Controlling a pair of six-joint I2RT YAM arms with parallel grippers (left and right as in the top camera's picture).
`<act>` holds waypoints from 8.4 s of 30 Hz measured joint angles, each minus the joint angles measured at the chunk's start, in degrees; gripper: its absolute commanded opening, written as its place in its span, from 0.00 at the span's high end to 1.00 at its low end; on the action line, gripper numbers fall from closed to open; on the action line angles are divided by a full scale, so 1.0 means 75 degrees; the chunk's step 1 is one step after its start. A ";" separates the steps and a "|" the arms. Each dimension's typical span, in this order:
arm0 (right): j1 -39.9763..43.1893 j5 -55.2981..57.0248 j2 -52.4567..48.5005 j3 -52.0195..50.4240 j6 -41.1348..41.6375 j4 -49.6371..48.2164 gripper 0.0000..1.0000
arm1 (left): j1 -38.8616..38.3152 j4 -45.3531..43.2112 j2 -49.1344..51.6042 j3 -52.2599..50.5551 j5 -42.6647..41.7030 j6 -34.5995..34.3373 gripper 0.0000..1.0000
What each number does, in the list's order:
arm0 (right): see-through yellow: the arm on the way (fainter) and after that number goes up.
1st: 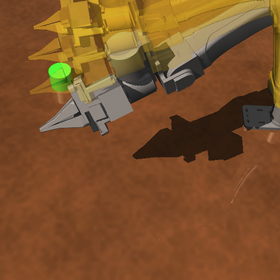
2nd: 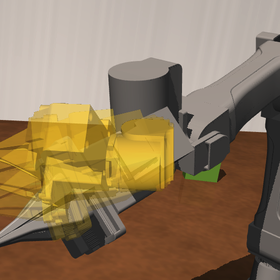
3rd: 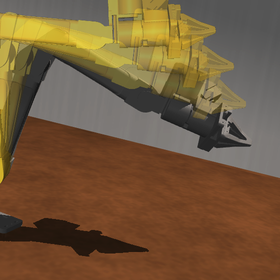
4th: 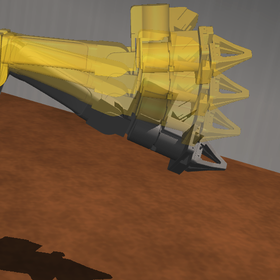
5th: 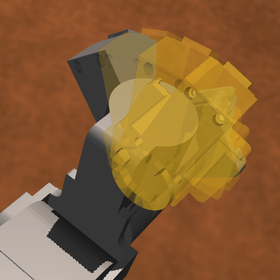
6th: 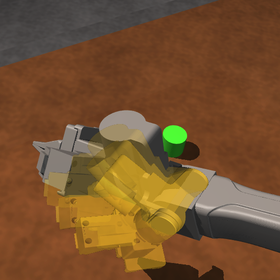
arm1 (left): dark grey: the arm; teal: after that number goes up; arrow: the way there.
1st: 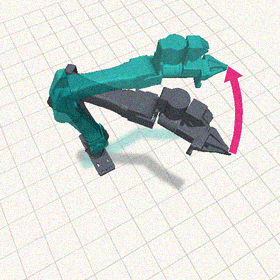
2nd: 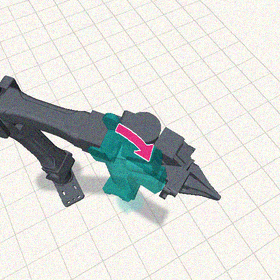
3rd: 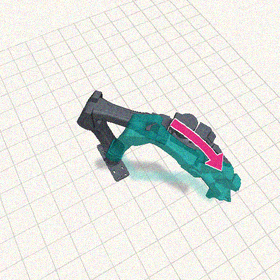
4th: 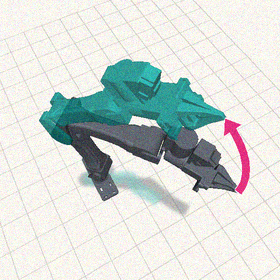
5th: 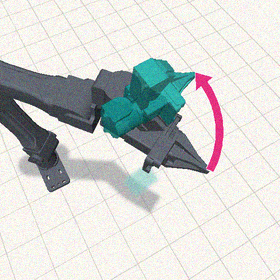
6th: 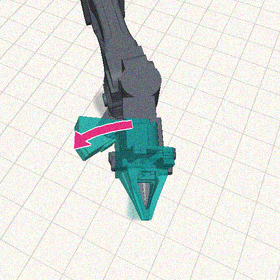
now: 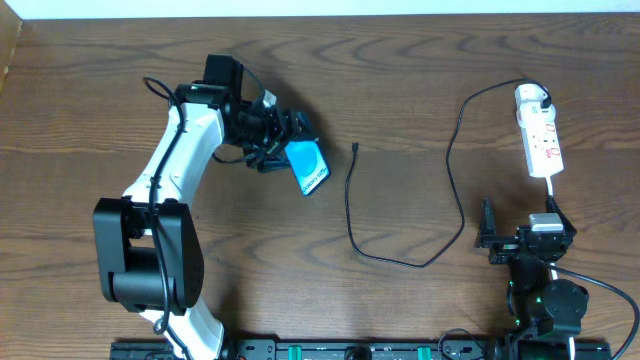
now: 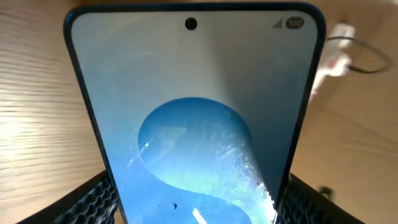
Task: Plug charger to phone and switch on socket
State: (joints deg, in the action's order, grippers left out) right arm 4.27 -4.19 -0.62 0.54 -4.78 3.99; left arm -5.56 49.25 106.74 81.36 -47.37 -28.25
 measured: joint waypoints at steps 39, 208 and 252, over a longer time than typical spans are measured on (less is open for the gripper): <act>0.0000 -0.2031 -0.1760 0.0568 0.2232 -0.0242 0.01 | 0.0251 -0.1466 0.0000 0.0000 -0.2640 -0.3864 0.38; -0.3165 -0.3232 -1.3997 0.8137 1.3024 -0.5805 0.99 | 0.0498 -0.4377 -0.0061 0.0015 -0.1300 -0.3118 0.45; -0.3576 -0.3159 -1.3994 0.8358 1.2456 -0.4771 0.44 | 0.0280 -0.6866 -0.0076 0.0015 -0.1020 -0.4919 0.93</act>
State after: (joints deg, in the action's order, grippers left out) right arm -22.55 -27.88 -105.58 63.22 88.64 -31.79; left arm -3.46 -2.24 106.17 81.47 -55.02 -65.14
